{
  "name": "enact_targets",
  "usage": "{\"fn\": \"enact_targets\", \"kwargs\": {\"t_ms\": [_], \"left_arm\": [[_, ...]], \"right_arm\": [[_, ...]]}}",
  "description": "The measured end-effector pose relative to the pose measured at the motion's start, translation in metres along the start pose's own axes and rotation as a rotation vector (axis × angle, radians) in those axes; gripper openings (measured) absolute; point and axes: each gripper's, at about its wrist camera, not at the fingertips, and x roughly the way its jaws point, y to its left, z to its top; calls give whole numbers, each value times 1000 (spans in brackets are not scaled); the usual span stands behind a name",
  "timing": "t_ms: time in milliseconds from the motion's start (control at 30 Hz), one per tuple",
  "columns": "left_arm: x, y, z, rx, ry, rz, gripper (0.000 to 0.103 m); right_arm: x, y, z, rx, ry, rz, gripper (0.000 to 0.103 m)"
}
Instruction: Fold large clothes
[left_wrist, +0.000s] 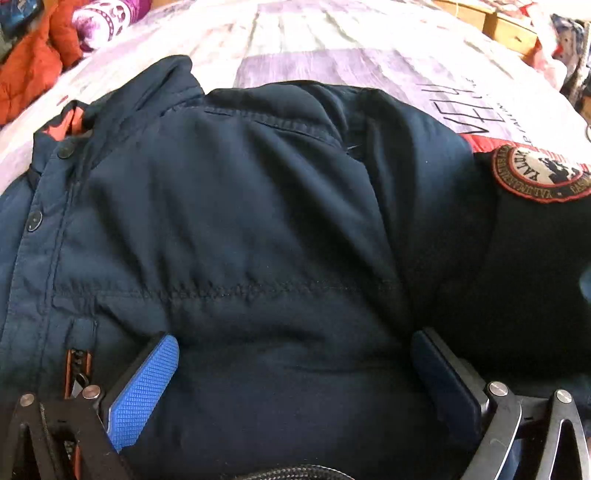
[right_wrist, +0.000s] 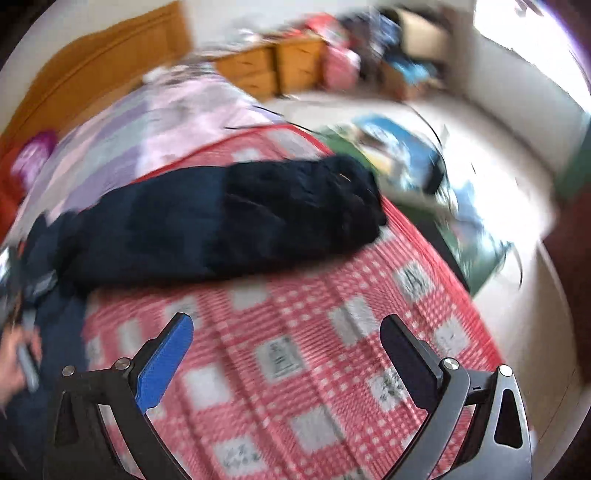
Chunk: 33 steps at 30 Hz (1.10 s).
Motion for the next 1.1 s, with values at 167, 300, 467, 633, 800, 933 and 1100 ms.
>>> {"fn": "enact_targets", "kwargs": {"t_ms": [167,300,467,633,800,933,1100], "left_arm": [[-2,-1,-6,8,-58,17,103],[-1,-2,-10,12,-93,24,103],[-1,-2,-7,9,-109,20,103],[-3,-5,-9,10,-114,24,103],[-9,-7,-4,10,-95,11,103],[-30,-11,22,-1,-166,-21,103],[-5,-51,69,92,-116,-30,103]], "right_arm": [[60,-36,27,257,52,114,101],[102,-44,41,400,116,235,96],[119,-44,51,545,48,320,95],[136,-48,65,640,-1,347,55],[120,-47,83,574,-92,321,20],[93,-59,91,522,-163,256,18],[73,-67,65,484,-160,242,18]]}}
